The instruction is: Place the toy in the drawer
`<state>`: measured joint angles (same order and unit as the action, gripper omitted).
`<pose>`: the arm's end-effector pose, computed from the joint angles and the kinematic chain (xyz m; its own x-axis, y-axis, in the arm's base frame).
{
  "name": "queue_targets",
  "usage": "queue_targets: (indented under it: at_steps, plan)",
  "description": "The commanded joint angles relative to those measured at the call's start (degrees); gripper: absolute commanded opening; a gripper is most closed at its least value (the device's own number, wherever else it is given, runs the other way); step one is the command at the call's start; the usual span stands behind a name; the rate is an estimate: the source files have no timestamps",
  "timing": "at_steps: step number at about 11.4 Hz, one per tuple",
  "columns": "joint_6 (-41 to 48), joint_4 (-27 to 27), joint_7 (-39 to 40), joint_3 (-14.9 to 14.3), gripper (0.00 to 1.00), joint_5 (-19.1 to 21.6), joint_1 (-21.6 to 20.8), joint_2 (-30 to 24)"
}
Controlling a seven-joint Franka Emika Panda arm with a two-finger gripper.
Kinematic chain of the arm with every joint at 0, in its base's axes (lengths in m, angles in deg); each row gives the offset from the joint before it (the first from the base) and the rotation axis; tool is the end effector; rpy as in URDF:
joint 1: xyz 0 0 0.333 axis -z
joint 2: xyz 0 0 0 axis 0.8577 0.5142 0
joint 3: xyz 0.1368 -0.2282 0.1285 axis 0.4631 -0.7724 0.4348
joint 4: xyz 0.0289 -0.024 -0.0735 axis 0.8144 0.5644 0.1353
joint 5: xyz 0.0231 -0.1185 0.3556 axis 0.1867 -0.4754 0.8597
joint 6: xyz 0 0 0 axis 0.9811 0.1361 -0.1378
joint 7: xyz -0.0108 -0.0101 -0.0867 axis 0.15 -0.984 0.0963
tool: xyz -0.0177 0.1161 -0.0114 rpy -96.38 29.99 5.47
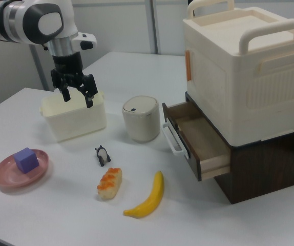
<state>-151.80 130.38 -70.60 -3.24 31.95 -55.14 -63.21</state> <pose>0.5491 0.0156 0.5445 0.9997 -0.0247 -0.0023 -0.0248 -0.9995 -0.0180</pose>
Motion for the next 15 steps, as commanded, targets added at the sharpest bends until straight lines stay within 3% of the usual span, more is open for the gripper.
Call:
queue_targets:
  at_steps: [1, 4, 9, 13, 15]
  plan:
    - [0.9, 0.2, -0.5, -1.2, 1.0, 0.5, -1.3, -0.5]
    - [0.4, 0.1, 0.3, -1.2, 1.0, 0.0, -1.3, -0.3]
    - [-2.3, 0.4, 21.6, -1.2, 1.0, -1.2, -0.9, 1.2]
    - [-9.0, 2.7, 24.9, -0.9, 1.0, -3.7, -1.6, 3.2]
    - [-12.4, 4.4, 31.0, -0.8, 1.0, -4.3, -2.3, 5.0]
